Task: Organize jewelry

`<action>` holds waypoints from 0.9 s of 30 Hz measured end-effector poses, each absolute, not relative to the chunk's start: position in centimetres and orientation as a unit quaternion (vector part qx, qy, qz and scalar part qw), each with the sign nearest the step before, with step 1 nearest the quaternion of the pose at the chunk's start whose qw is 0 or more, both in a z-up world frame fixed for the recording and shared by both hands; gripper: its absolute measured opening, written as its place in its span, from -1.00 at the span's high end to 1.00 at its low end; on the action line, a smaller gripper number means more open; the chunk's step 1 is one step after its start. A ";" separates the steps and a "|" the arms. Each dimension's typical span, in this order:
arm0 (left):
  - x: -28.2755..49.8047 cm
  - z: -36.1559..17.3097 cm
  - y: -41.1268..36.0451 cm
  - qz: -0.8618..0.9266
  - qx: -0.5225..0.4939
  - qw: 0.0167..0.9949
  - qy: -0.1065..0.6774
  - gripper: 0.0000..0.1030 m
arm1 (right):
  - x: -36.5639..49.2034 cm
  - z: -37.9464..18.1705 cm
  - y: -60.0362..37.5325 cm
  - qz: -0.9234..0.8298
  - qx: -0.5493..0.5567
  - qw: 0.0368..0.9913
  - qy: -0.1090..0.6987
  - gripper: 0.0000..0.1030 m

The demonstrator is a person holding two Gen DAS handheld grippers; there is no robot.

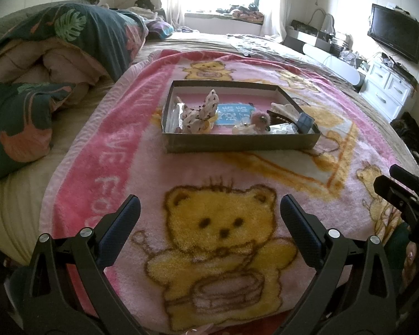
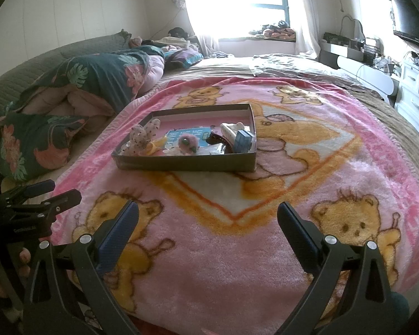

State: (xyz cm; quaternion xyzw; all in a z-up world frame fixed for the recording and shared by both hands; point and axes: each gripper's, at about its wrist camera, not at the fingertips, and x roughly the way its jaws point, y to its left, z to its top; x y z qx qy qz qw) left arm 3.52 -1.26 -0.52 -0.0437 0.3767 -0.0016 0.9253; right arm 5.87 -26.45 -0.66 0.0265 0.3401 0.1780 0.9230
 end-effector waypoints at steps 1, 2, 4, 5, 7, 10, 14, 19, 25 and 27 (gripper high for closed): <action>3.6 -0.5 -1.3 -0.001 -0.042 0.925 0.377 -0.82 | 5.9 -0.7 -26.4 0.178 0.027 0.923 0.340 -0.92; 3.6 -0.5 -1.3 0.000 -0.043 0.925 0.377 -0.82 | 5.9 -0.7 -26.4 0.178 0.027 0.923 0.340 -0.92; 3.6 -0.6 -1.3 -0.002 -0.044 0.925 0.378 -0.82 | 5.8 -0.7 -26.4 0.177 0.027 0.923 0.339 -0.92; 3.7 -0.5 -1.3 -0.001 -0.043 0.925 0.377 -0.82 | 5.8 -0.7 -26.4 0.177 0.027 0.924 0.339 -0.92; 3.6 -0.6 -1.3 -0.002 -0.043 0.925 0.378 -0.82 | 5.9 -0.5 -26.7 0.173 0.025 0.924 0.339 -0.92; 3.6 -0.9 -1.3 -0.003 -0.047 0.922 0.383 -0.82 | 6.0 -0.4 -27.0 0.169 0.025 0.925 0.339 -0.92; 3.7 -1.2 -1.2 0.000 -0.050 0.920 0.390 -0.82 | 6.2 -0.4 -27.2 0.160 0.020 0.927 0.338 -0.92; 3.9 -1.4 -1.2 0.018 -0.049 0.917 0.396 -0.82 | 6.6 -0.6 -27.4 0.156 0.022 0.926 0.342 -0.92; 4.6 -1.5 -0.6 0.028 -0.055 0.917 0.393 -0.82 | 7.1 -0.9 -27.5 0.150 0.024 0.926 0.344 -0.92; 5.6 -2.0 1.1 0.044 -0.079 0.910 0.404 -0.82 | 8.1 -1.1 -28.1 0.144 0.030 0.926 0.347 -0.92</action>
